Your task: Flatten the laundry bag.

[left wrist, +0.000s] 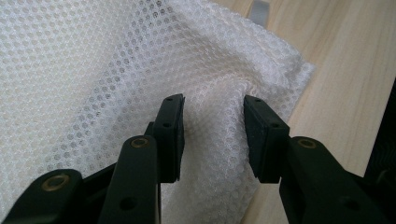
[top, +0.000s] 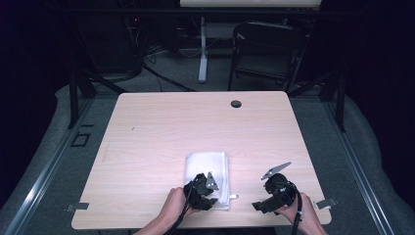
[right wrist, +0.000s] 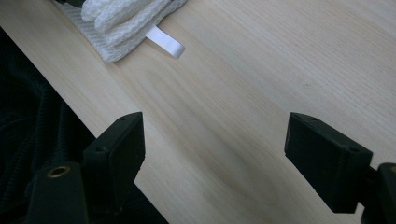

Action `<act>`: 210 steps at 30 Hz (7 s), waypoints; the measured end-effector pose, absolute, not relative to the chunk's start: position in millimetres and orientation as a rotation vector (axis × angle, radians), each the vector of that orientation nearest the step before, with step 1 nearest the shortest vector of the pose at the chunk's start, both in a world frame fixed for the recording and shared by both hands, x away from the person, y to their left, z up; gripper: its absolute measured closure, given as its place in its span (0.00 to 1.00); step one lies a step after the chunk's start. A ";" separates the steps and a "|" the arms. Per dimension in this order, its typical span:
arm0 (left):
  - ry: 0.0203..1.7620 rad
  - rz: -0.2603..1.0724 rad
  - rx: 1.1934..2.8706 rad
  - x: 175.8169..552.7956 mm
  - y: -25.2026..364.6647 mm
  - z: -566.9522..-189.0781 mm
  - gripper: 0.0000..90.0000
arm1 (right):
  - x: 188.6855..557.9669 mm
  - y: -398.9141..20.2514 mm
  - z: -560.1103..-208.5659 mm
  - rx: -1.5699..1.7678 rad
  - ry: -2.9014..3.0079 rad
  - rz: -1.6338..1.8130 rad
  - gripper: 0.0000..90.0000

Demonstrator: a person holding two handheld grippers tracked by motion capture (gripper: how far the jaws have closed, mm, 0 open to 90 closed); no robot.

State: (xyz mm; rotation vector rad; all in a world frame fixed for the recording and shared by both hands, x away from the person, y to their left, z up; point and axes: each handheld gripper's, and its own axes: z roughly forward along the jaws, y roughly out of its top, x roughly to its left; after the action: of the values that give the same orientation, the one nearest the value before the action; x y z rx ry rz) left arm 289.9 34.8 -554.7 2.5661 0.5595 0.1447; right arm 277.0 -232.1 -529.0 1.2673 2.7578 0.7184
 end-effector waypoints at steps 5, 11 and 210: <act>0.554 0.115 2.553 292.2 36.9 -553.1 0.70 | 277.1 -229.1 -529.0 1.248 2.759 0.715 0.33; 0.572 0.077 2.537 297.4 42.1 -551.4 0.78 | 273.9 -219.6 -526.5 1.191 2.762 0.765 0.62; 1.045 0.041 2.390 290.3 177.6 -530.6 0.77 | 310.4 -166.3 -551.5 1.091 2.815 0.562 1.00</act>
State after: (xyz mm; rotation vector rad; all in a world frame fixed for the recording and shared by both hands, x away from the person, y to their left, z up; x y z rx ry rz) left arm 290.3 177.6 -530.6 2.3899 1.0451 0.0412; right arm 310.4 -166.3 -551.5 1.0909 2.8154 0.5619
